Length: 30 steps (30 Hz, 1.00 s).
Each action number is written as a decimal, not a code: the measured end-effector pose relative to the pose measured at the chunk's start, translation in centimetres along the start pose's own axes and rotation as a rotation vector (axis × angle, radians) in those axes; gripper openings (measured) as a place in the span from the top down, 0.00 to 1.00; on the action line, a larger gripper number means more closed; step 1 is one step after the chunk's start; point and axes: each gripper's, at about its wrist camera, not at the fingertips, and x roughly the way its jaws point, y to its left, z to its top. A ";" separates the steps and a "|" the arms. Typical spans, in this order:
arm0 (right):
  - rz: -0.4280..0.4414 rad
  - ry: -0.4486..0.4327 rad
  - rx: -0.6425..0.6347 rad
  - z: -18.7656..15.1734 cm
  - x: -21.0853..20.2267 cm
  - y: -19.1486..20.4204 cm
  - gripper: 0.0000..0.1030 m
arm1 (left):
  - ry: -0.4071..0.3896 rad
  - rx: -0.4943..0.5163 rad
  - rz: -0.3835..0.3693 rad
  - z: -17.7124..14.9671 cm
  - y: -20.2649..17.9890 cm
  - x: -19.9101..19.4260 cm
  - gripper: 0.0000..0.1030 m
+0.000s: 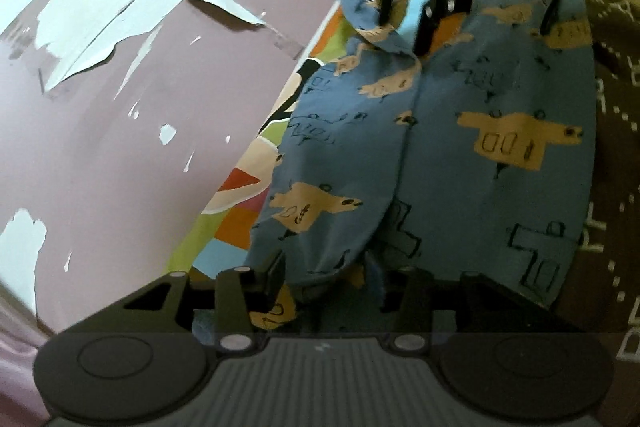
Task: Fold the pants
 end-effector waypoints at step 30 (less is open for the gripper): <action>-0.038 0.027 -0.373 -1.3 -3.1 3.4 1.00 | -0.030 -0.089 -0.052 0.6 2.6 -1.3 0.99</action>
